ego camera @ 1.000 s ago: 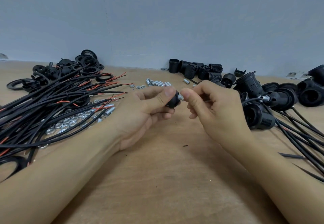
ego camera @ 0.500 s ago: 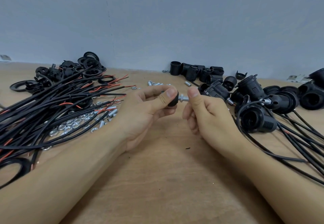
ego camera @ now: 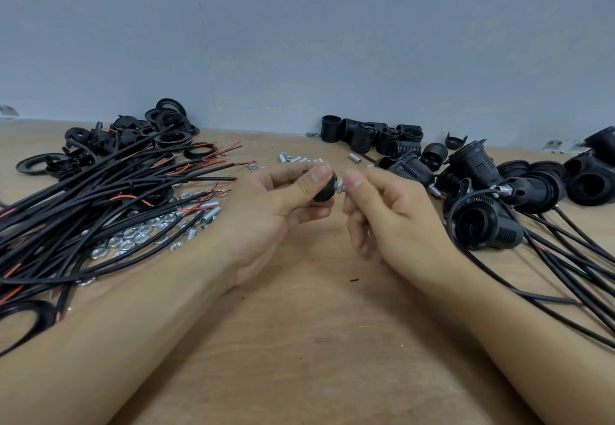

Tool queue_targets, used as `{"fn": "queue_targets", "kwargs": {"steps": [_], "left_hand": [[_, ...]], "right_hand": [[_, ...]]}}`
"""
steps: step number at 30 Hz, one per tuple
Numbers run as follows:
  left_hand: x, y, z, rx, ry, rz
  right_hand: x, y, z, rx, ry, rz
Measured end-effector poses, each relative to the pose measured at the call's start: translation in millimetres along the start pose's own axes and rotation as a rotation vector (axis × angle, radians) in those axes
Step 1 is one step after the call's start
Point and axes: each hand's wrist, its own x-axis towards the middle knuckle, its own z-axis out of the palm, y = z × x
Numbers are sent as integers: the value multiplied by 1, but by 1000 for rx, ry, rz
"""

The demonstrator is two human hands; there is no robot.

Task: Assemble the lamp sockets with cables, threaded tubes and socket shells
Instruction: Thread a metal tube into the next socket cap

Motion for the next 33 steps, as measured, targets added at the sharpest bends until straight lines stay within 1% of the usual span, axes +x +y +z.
{"fn": "queue_targets", "kwargs": {"steps": [3, 6, 10, 13, 16, 18, 22, 25, 27, 28, 31, 33], "left_hand": [[1, -1, 1, 17, 13, 9], [1, -1, 0, 22, 8, 2], [1, 0, 1, 5, 16, 8], [1, -1, 0, 21, 20, 10], [0, -2, 1, 44, 4, 21], [0, -3, 1, 49, 7, 30], [2, -3, -1, 49, 6, 29], [1, -3, 0, 50, 4, 54], [2, -4, -1, 112, 16, 90], [2, -4, -2, 193, 20, 128], [0, -1, -1, 464, -10, 276], [2, 2, -5, 555, -33, 288]], "right_hand": [[0, -4, -2, 24, -3, 74], [-1, -2, -2, -21, -32, 19], [-1, -3, 0, -27, -4, 58], [0, -5, -2, -67, -27, 10], [-1, -2, -3, -33, -37, 67], [-1, -3, -2, -57, -37, 119], [0, -2, -3, -30, -80, 65], [2, -1, -4, 38, -101, 128], [3, -3, -5, 112, -135, 221], [4, -3, -5, 170, -151, 260], [5, -2, -5, 300, -172, 307], [6, -3, -3, 310, -158, 321]]}}
